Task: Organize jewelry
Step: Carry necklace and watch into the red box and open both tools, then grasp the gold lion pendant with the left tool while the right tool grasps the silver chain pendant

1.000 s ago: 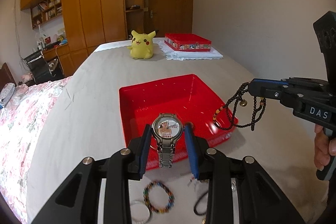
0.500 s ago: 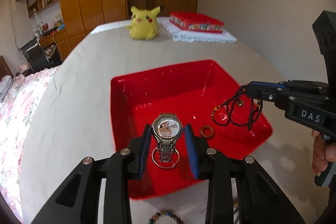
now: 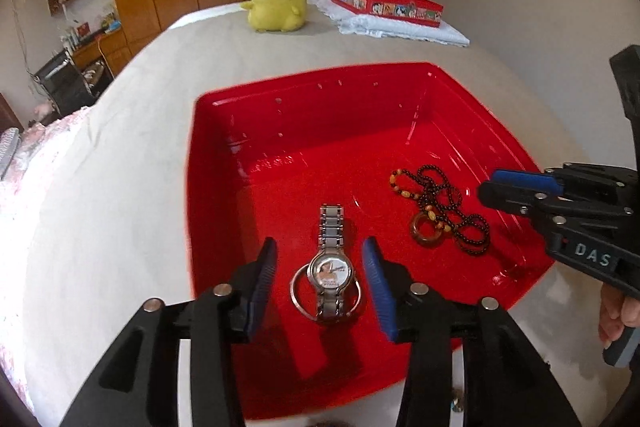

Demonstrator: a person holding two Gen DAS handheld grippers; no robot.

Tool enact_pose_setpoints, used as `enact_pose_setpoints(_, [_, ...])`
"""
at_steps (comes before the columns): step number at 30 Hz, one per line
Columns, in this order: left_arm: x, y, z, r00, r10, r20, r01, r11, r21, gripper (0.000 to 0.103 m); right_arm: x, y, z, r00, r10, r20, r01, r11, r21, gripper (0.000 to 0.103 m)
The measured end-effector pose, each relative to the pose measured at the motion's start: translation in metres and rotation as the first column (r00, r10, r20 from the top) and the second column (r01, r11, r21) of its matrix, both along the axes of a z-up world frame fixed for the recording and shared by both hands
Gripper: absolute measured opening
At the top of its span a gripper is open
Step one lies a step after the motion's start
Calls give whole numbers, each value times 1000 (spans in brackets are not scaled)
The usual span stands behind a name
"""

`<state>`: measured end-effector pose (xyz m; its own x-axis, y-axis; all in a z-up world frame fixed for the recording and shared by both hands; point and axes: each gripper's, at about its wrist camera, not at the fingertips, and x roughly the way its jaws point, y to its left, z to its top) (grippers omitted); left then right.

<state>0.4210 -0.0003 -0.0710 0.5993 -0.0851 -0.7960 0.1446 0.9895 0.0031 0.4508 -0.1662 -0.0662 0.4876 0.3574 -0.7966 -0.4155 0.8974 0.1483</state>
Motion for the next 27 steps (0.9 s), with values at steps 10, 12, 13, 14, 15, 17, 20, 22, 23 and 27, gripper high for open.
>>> enact_pose_setpoints(10, [-109,0,55,991,-32,132,34,999,-14,69,-100,-18,55,990,27,141,-34,998,49,42])
enact_pose_setpoints(12, [-138,0,53,990,-39,138,43,999,-32,71,-128,-23,54,987,31,159,-39,998,49,44])
enact_pose_setpoints(13, [-152,-2,49,990,-47,130,53,998,-44,72,-145,-27,50,988,34,152,-43,997,58,45])
enact_pose_setpoints(14, [-163,-4,43,991,-57,118,64,997,-51,72,-162,-30,42,990,36,137,-45,997,62,45])
enact_pose_setpoints(15, [-172,-6,38,992,-67,107,73,996,-56,72,-169,-32,37,991,34,130,-42,997,60,45])
enact_pose_setpoints(17, [-192,-10,20,994,-78,71,84,994,-75,72,-192,-37,18,994,27,106,-31,999,42,45])
enact_pose_setpoints(20, [-215,-15,-7,996,-91,9,92,988,-123,72,-215,-40,-9,998,10,58,-12,999,32,45])
enact_pose_setpoints(22, [-224,-23,-21,993,-115,-23,111,984,-142,72,-221,-40,-24,1000,5,24,-6,999,32,45])
enact_pose_setpoints(23, [-227,-28,-27,992,-121,-31,115,983,-146,72,-222,-39,-30,1000,2,11,-2,1000,30,45])
enact_pose_setpoints(27, [-226,-34,-42,994,-102,-51,94,986,-141,71,-219,-34,-43,1000,4,-1,-4,1000,8,45])
